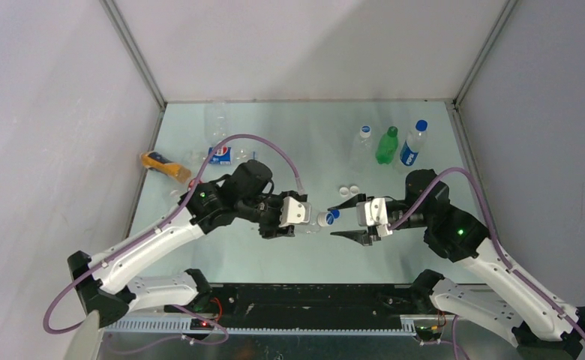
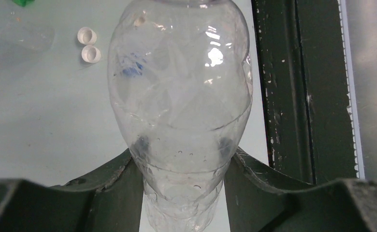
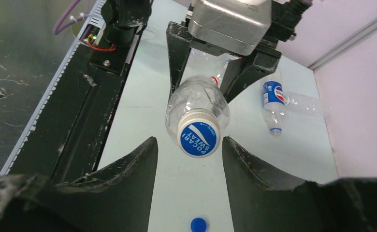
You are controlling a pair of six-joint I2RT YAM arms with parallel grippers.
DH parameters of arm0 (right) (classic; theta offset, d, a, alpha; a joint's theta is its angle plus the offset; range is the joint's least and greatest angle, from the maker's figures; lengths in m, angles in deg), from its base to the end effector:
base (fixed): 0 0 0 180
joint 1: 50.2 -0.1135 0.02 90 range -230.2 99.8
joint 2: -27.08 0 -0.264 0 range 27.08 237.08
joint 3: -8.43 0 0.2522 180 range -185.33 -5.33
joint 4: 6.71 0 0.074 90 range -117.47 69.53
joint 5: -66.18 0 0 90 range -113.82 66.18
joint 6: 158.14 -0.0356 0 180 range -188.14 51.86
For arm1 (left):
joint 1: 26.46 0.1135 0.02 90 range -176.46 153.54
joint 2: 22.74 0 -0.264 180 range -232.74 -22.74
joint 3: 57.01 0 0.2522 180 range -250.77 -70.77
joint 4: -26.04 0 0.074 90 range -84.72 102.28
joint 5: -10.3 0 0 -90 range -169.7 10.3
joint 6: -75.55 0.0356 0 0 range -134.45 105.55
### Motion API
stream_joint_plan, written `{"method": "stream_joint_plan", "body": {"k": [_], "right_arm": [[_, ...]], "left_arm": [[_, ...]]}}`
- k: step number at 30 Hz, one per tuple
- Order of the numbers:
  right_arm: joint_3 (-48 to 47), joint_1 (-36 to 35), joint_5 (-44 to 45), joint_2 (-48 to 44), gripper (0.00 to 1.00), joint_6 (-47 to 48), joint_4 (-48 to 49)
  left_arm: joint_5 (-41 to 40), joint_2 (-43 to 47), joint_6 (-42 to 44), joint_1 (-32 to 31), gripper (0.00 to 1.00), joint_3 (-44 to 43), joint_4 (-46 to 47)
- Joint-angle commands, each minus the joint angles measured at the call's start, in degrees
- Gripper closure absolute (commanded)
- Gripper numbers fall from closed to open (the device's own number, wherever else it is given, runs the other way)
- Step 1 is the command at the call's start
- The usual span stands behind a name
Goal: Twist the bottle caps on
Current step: Screw the bottle cap onto the plastic bottle.
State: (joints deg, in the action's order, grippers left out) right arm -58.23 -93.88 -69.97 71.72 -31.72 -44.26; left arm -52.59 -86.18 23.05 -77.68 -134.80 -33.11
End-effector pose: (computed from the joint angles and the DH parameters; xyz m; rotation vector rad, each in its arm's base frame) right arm 0.0987 0.1298 0.3671 -1.5547 0.9718 0.8255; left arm 0.1259 -0.1827 0.3377 1.7965 1.5026 -0.6737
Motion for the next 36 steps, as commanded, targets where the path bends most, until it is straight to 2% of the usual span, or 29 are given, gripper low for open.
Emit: {"method": "stream_joint_plan", "body": {"k": [1, 8, 12, 13, 14, 15, 17, 20, 24, 25, 26, 27, 28, 29, 30, 31, 32, 35, 36], "right_arm": [[-0.44, 0.24, -3.77, 0.52, 0.47, -0.50, 0.86], [-0.44, 0.20, -4.89, 2.07, 0.57, -4.75, 3.96], [-0.40, -0.08, -3.21, 3.03, 0.69, -11.48, 5.55], [-0.43, -0.22, -0.69, 3.15, 0.76, -13.18, 5.94], [-0.44, -0.43, 1.15, 3.30, 0.79, -17.28, 6.12], [-0.44, -0.48, 5.06, 3.32, 0.87, -19.47, 6.21], [-0.40, -0.85, 11.40, 3.11, 0.99, -31.02, 6.81], [-0.40, -2.24, 18.94, 2.49, 1.00, -43.10, 7.22], [-0.40, -3.20, 28.98, 2.12, 1.00, -57.96, 5.02], [-0.42, -3.14, 29.83, 1.96, 0.96, -61.25, 4.27], [-0.40, -2.85, 30.95, 1.82, 0.83, -62.15, 3.92], [-0.42, -2.61, 31.17, 1.36, 0.77, -62.94, 3.62], [-0.44, -1.95, 31.13, 1.12, 0.66, -63.09, 3.82], [-0.44, -1.19, 30.64, 0.26, 0.60, -63.15, 4.85], [-0.44, -0.82, 28.96, -0.26, 0.48, -62.88, 6.42], [-0.40, -0.23, 27.80, -1.36, 0.42, -60.86, 7.06], [-0.17, -0.11, 25.33, -1.99, 0.26, -59.23, 8.25], [2.96, -0.02, 23.47, -5.73, 0.12, -54.32, 12.78], [5.39, -0.05, 25.21, -6.51, 0.04, -54.43, 15.33]], "left_arm": [[2.94, -0.52, 0.71, 0.33, 0.97, -3.07, -1.18], [2.60, -0.63, 0.63, 0.28, 0.97, -2.98, -1.42], [-0.27, 0.36, -1.11, -0.27, 0.97, -1.95, 1.26], [-1.99, 1.09, -2.08, -0.37, 0.97, -1.09, 2.14], [-4.33, 1.55, -2.82, -0.59, 0.97, -0.52, 4.74], [-5.35, 2.48, -3.93, -0.74, 0.96, 0.76, 6.16], [-8.90, 3.61, -5.11, -1.33, 0.96, 2.69, 9.62], [-17.62, 4.93, -5.81, -3.81, 0.96, 5.23, 15.03], [-23.94, 6.99, -6.48, -5.69, 0.95, 9.79, 22.76], [-24.51, 7.38, -6.79, -5.71, 0.95, 10.96, 24.68], [-25.37, 7.55, -7.63, -5.73, 0.95, 11.83, 25.41], [-25.89, 7.76, -8.06, -5.68, 0.95, 12.22, 26.83], [-26.48, 8.19, -9.00, -5.61, 0.96, 13.15, 27.54], [-26.58, 8.44, -9.67, -5.45, 0.96, 13.67, 29.02], [-26.25, 9.13, -11.49, -5.09, 0.96, 14.92, 29.99], [-25.80, 9.48, -12.54, -4.80, 0.96, 15.53, 32.22], [-25.49, 10.29, -14.84, -4.24, 0.96, 16.95, 33.35], [-24.01, 11.83, -18.85, -3.70, 0.96, 19.32, 38.96], [-23.50, 12.11, -19.89, -3.64, 0.96, 19.87, 39.71]]}}
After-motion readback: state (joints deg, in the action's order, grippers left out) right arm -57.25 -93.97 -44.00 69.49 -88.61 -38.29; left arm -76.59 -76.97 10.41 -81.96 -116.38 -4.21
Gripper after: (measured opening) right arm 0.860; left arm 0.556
